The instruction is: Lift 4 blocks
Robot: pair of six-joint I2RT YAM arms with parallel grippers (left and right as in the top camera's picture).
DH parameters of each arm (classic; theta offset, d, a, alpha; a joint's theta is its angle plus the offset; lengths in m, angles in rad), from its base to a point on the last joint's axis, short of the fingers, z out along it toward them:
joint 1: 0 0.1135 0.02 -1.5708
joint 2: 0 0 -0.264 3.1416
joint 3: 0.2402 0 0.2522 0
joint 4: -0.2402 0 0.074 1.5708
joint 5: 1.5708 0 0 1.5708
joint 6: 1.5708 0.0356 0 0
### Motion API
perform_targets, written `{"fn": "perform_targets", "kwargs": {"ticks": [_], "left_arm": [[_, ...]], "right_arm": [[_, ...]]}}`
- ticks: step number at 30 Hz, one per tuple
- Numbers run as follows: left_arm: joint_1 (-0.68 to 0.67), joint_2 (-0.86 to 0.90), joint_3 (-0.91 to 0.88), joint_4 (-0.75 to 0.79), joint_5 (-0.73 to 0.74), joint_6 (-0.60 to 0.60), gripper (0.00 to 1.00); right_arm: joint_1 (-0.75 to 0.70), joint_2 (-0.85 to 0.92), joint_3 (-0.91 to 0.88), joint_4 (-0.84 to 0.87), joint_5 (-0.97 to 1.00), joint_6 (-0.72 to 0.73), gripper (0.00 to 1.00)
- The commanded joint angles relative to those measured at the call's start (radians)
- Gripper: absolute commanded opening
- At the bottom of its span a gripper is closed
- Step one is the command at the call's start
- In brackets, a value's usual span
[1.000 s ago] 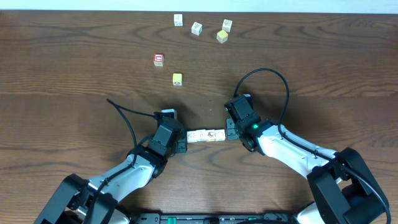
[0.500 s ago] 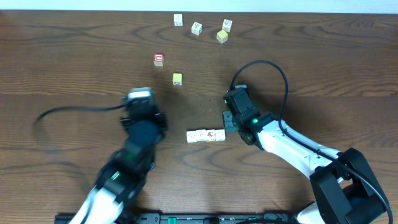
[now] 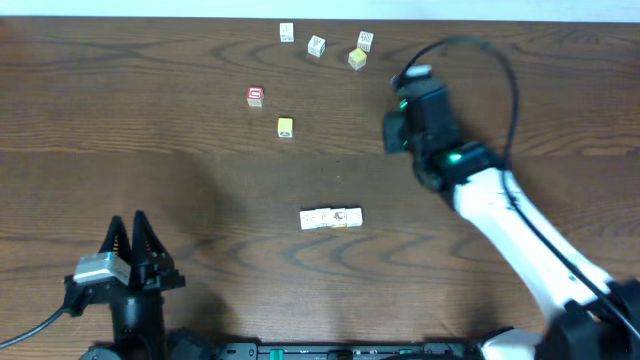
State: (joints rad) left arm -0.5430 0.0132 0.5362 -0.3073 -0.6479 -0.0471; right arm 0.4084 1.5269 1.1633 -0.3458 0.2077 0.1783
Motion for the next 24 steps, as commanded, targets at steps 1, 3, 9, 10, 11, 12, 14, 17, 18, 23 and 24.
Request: {"fn": "perform_targets", "kwargs": {"ticks": [1,3,9,10,11,12,14,17,18,23,24], "left_arm": [[0.004,0.035,0.024,-0.014,-0.025,0.017,0.47],[0.004,0.035,0.024,-0.018,-0.027,0.017,0.58],[0.004,0.035,0.024,-0.022,-0.027,0.017,0.71],[0.004,0.035,0.024,-0.022,-0.027,0.017,0.72],[0.004,0.035,0.024,-0.025,-0.027,0.017,0.72],[0.004,0.035,0.024,-0.027,-0.027,0.017,0.71],[0.004,0.035,0.024,-0.033,-0.027,0.017,0.72],[0.004,0.035,0.024,-0.043,-0.027,0.017,0.73],[0.004,0.035,0.024,-0.046,-0.027,0.017,0.74],[0.004,0.035,0.024,-0.048,-0.066,0.017,0.74],[0.004,0.035,0.024,-0.048,-0.098,0.017,0.74]], "right_arm": [[-0.037,-0.103,0.071,-0.026,0.106,-0.047,0.63],[-0.048,-0.149,0.075,-0.024,0.165,-0.060,0.86],[-0.061,-0.249,0.074,-0.071,0.258,-0.083,0.99],[-0.061,-0.256,0.074,-0.084,0.263,-0.083,0.99],[-0.061,-0.259,0.074,-0.098,0.263,-0.083,0.99],[-0.062,-0.260,0.074,-0.112,0.263,-0.083,0.99],[-0.062,-0.258,0.074,-0.151,0.262,-0.083,0.99],[-0.062,-0.257,0.074,-0.214,0.255,-0.082,0.99],[-0.062,-0.257,0.073,-0.233,0.256,-0.083,0.99],[-0.063,-0.257,0.072,-0.245,0.259,-0.083,0.99],[-0.063,-0.257,0.072,-0.244,0.259,-0.082,0.99]]}}
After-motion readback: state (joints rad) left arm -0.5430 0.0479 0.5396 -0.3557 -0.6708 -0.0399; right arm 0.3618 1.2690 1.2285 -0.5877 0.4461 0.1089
